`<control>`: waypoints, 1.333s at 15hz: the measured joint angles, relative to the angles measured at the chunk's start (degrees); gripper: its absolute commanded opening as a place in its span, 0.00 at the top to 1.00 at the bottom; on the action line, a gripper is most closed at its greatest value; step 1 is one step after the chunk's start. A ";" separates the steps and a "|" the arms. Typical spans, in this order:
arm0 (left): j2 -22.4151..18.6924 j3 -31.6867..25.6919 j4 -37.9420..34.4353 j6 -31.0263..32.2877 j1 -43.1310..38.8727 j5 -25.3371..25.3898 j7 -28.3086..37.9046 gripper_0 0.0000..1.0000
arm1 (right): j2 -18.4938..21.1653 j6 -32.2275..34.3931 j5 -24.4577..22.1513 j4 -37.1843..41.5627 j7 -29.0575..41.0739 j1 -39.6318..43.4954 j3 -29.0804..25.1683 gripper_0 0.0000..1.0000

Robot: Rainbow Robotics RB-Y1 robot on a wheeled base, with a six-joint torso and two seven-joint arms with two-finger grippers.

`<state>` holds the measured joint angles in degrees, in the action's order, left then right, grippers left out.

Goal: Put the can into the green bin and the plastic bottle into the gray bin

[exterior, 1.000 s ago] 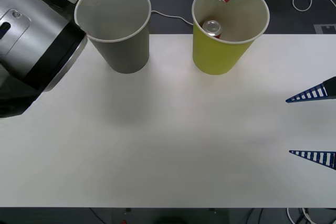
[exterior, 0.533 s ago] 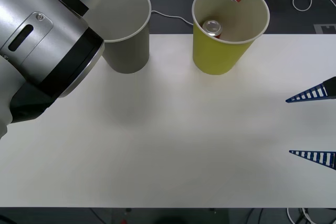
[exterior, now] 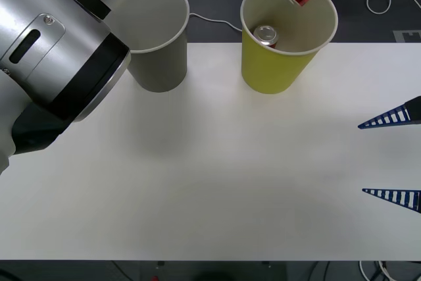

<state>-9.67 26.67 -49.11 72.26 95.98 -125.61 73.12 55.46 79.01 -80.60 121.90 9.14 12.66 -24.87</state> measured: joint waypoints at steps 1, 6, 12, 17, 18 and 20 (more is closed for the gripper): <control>0.00 -0.38 0.00 0.02 0.00 0.09 0.00 0.00 | 0.00 0.00 0.00 0.00 0.00 0.00 0.00 0.00; -0.82 -3.72 -1.89 4.35 -0.09 0.80 -0.18 0.00 | 0.00 0.00 0.00 0.00 0.00 0.00 0.00 0.00; -11.35 -8.33 -22.53 14.38 -11.80 4.88 -0.79 0.00 | 0.00 0.00 0.00 0.00 0.00 0.00 0.00 0.00; -20.46 -15.95 -41.01 17.74 -25.77 9.60 -2.51 0.00 | 0.00 0.00 0.00 0.00 0.00 0.00 0.00 0.00; -22.70 -16.40 -44.20 17.74 -28.25 11.06 -3.07 0.00 | 0.00 0.00 0.00 0.00 0.00 0.00 0.00 0.00; -27.08 -17.48 -49.55 17.75 -32.78 14.20 -4.95 0.00 | 0.00 0.00 0.00 0.00 0.00 0.00 0.00 0.00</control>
<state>-36.75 9.20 -98.65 90.01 63.19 -111.41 68.17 55.46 79.01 -80.60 121.90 9.14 12.66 -24.87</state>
